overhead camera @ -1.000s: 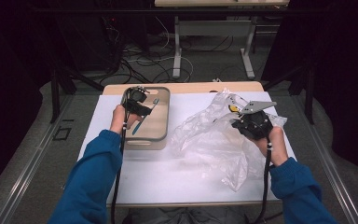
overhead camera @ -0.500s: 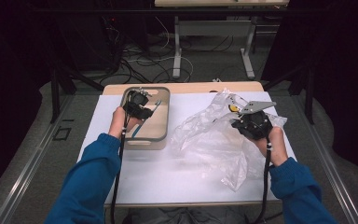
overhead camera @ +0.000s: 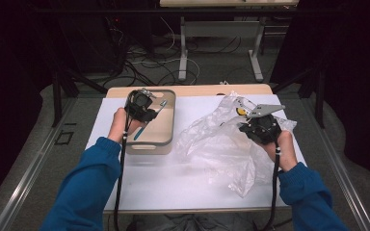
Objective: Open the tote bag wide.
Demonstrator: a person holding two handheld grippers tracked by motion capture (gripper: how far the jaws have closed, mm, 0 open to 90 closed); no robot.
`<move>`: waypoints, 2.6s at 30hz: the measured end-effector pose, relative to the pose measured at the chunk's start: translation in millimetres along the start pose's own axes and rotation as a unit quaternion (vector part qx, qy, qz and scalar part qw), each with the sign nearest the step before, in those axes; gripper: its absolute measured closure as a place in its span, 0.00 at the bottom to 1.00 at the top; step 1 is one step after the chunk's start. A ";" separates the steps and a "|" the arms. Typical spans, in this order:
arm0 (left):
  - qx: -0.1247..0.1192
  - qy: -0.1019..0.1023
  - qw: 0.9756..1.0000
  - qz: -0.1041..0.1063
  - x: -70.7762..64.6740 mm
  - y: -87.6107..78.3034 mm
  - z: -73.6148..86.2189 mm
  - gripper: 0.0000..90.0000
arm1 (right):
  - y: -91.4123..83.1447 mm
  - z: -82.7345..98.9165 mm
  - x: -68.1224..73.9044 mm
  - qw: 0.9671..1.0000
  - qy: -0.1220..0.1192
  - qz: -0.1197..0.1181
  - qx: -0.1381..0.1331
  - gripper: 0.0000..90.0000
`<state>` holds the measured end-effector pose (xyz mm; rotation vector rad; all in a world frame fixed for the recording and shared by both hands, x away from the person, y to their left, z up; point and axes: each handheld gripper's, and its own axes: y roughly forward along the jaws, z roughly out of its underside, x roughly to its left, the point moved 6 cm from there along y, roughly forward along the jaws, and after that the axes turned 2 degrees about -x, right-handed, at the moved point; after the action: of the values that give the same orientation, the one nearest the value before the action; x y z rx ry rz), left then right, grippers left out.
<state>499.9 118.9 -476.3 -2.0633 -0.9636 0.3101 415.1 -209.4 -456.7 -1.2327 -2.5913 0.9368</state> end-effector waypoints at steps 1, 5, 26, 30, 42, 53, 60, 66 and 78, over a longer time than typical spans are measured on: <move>-0.003 0.003 1.000 0.001 -3.3 -1.8 -0.2 0.89 | 0.1 -0.1 0.4 1.000 0.000 -0.001 0.000 1.00; -0.011 0.020 1.000 0.012 -17.9 -8.2 0.0 0.89 | 0.2 -0.7 0.9 1.000 -0.005 -0.001 -0.001 1.00; -0.016 0.066 0.996 0.059 -67.7 -22.8 16.8 0.89 | 4.4 0.8 0.7 1.000 -0.004 0.003 0.001 1.00; -0.020 0.073 0.995 0.067 -75.4 -26.1 18.8 0.89 | 5.9 1.1 1.5 1.000 -0.002 0.004 0.000 1.00; -0.020 0.113 0.987 0.111 -111.8 -27.1 25.2 0.89 | 12.7 0.2 6.9 1.000 -0.006 0.004 0.006 1.00; -0.020 0.135 0.981 0.138 -138.5 -24.4 24.8 0.89 | 13.7 -0.6 8.4 1.000 -0.005 0.005 0.003 1.00; -0.024 0.144 0.976 0.162 -156.0 -15.0 21.6 0.89 | 13.0 -1.8 9.3 1.000 -0.007 0.005 -0.003 1.00; -0.029 0.150 0.974 0.169 -169.5 -6.3 13.9 0.89 | 10.7 -3.9 10.1 1.000 -0.008 0.006 -0.008 1.00; -0.029 0.144 0.974 0.171 -186.5 20.7 -1.8 0.89 | 7.6 -4.4 10.2 1.000 -0.008 0.005 -0.010 1.00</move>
<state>385.4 -25.5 -511.8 -2.2490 -0.4475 0.1536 415.0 -196.2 -459.1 -1.2500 -2.6158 0.9289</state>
